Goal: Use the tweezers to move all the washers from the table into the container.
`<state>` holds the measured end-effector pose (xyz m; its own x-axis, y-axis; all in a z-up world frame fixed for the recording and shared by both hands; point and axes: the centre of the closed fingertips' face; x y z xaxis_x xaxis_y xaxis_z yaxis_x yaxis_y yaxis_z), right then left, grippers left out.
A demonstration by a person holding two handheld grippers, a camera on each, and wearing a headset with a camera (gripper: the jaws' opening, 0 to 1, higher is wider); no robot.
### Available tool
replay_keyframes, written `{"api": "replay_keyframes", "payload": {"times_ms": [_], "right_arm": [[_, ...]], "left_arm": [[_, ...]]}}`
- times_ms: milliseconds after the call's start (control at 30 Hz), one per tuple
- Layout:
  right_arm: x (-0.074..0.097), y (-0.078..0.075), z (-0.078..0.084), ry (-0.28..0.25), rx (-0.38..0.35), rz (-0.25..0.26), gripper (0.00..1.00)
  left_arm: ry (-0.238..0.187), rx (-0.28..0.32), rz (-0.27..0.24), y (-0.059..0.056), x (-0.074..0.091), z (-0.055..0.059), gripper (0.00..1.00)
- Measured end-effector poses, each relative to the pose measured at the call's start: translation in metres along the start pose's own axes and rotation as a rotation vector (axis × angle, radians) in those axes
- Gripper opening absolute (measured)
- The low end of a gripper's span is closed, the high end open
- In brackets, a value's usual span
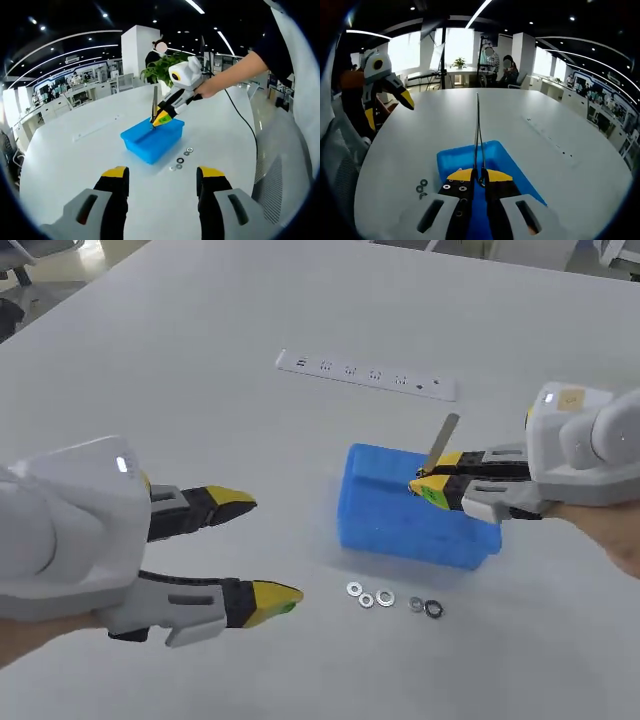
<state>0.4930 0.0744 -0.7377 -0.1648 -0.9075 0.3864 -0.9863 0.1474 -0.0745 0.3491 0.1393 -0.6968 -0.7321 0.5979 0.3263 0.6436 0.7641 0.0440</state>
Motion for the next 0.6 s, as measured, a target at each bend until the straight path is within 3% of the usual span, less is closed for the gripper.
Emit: {"api": "replay_keyframes", "payload": {"times_ms": [200, 600], "right_arm": [[-0.015, 0.006, 0.021, 0.074, 0.038, -0.043, 0.09], [-0.02, 0.011, 0.027, 0.084, 0.065, -0.068, 0.1]], "left_arm": [[0.03, 0.009, 0.016, -0.005, -0.005, 0.01, 0.59], [0.026, 0.024, 0.006, -0.004, -0.007, 0.009, 0.59]]}}
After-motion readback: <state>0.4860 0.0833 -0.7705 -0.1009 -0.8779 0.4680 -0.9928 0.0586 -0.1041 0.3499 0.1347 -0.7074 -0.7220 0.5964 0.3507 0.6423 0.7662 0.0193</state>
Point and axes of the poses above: the centre of the closed fingertips' face, and the gripper's own axes: x roughly backward along the fingers, y roughly to its left, z roughly out of its underside, and after that the axes turned 9 degrees about -y, right-handed
